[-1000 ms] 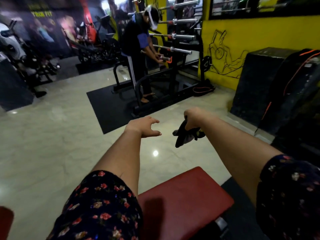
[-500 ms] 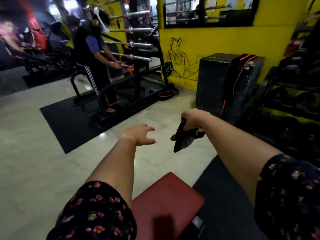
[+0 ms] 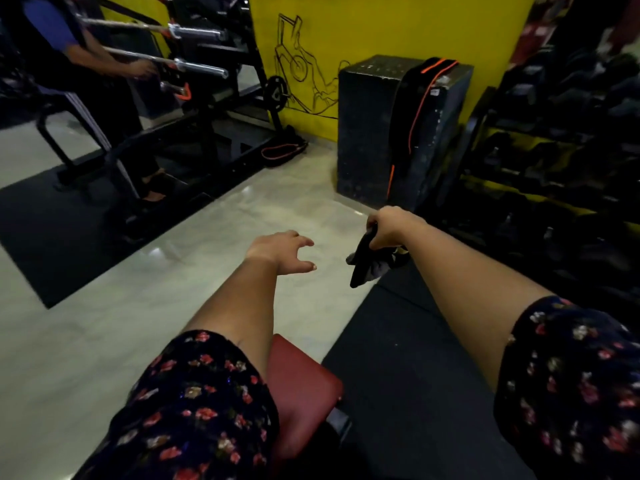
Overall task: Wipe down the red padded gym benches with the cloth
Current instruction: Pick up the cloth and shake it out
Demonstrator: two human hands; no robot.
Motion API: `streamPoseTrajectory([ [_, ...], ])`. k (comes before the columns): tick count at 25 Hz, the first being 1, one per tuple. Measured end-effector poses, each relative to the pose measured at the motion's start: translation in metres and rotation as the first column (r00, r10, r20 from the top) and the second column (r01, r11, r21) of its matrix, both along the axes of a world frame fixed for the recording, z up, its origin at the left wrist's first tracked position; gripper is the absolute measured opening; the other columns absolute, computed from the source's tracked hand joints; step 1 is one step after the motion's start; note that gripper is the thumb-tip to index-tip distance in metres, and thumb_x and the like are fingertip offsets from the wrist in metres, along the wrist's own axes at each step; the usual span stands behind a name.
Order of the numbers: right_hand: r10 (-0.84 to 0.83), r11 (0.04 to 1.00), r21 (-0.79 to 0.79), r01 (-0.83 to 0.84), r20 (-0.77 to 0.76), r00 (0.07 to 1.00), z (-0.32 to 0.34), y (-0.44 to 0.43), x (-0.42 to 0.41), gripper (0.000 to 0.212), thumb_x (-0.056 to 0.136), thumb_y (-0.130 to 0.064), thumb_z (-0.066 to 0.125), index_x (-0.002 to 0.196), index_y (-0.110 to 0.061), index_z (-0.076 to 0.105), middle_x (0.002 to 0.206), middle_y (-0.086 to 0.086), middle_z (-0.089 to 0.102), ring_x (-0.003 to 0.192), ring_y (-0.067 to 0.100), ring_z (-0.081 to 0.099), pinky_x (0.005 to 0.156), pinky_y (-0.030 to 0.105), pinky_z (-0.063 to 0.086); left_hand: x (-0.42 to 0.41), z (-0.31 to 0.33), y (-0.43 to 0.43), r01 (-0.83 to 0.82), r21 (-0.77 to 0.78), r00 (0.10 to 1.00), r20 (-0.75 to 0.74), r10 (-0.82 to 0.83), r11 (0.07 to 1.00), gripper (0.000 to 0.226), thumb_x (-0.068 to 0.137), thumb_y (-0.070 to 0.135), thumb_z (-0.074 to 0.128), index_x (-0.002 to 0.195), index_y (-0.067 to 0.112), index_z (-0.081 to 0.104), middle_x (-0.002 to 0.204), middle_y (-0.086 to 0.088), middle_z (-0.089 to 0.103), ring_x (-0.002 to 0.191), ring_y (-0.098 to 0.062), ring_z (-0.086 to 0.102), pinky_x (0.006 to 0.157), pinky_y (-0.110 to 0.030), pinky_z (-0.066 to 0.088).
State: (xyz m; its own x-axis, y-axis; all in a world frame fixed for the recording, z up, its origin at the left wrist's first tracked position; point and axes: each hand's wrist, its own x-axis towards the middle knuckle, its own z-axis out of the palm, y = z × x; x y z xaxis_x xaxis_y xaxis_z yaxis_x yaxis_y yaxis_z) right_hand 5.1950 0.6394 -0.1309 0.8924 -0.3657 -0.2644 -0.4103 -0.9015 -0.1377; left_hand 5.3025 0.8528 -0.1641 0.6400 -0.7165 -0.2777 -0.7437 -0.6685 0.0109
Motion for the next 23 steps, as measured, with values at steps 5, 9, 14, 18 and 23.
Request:
streamPoseTrajectory([
  [5,-0.083,0.996,0.039,0.084,-0.027,0.996,-0.007,-0.089,-0.021,0.027,0.078,-0.031,0.068,0.104,-0.033,0.063,0.110,-0.001,0.059,0.096,0.022,0.058,0.080,0.039,0.057,-0.003,-0.008,-0.109,0.089,-0.034,0.995,-0.032,-0.090,0.995,0.065,0.088,0.063,0.053,0.147,0.039,0.038,0.149,0.007,0.040,0.131,-0.018,0.047,0.100,-0.040,0.045],
  [9,-0.148,0.987,0.063,0.151,-0.044,0.988,-0.015,-0.155,-0.036,0.036,0.082,-0.035,0.071,0.117,-0.031,0.065,0.115,0.001,0.062,0.101,0.023,0.060,0.082,0.038,0.056,-0.004,-0.009,-0.187,0.155,-0.085,0.987,-0.028,-0.158,0.984,0.064,0.090,0.061,0.053,0.148,0.038,0.038,0.149,0.007,0.040,0.131,-0.019,0.047,0.099,-0.039,0.045],
  [14,-0.151,0.988,0.029,0.153,-0.060,0.987,-0.026,-0.209,-0.033,0.030,0.093,-0.040,0.061,0.121,-0.032,0.062,0.126,0.001,0.058,0.115,0.026,0.054,0.086,0.039,0.050,0.007,-0.017,-0.253,0.231,-0.101,0.972,-0.024,-0.234,0.968,0.063,0.091,0.058,0.053,0.148,0.036,0.038,0.147,0.004,0.043,0.130,-0.022,0.049,0.097,-0.038,0.045],
  [18,-0.193,0.981,-0.013,0.193,-0.055,0.980,-0.048,-0.236,-0.004,0.025,0.093,-0.035,0.061,0.118,-0.033,0.064,0.125,0.003,0.059,0.113,0.028,0.056,0.076,0.034,0.044,0.036,-0.040,-0.284,0.238,-0.074,0.970,-0.040,-0.241,0.969,0.063,0.090,0.058,0.053,0.148,0.037,0.037,0.146,0.004,0.044,0.127,-0.022,0.051,0.095,-0.039,0.047],
  [23,-0.174,0.984,-0.053,0.171,-0.060,0.983,-0.077,-0.268,0.074,0.022,0.093,-0.029,0.060,0.115,-0.031,0.066,0.121,0.004,0.061,0.108,0.029,0.058,0.074,0.034,0.045,0.105,-0.077,-0.322,0.211,-0.080,0.971,-0.097,-0.218,0.974,0.065,0.090,0.059,0.054,0.148,0.037,0.036,0.147,0.004,0.043,0.128,-0.021,0.050,0.095,-0.038,0.047],
])
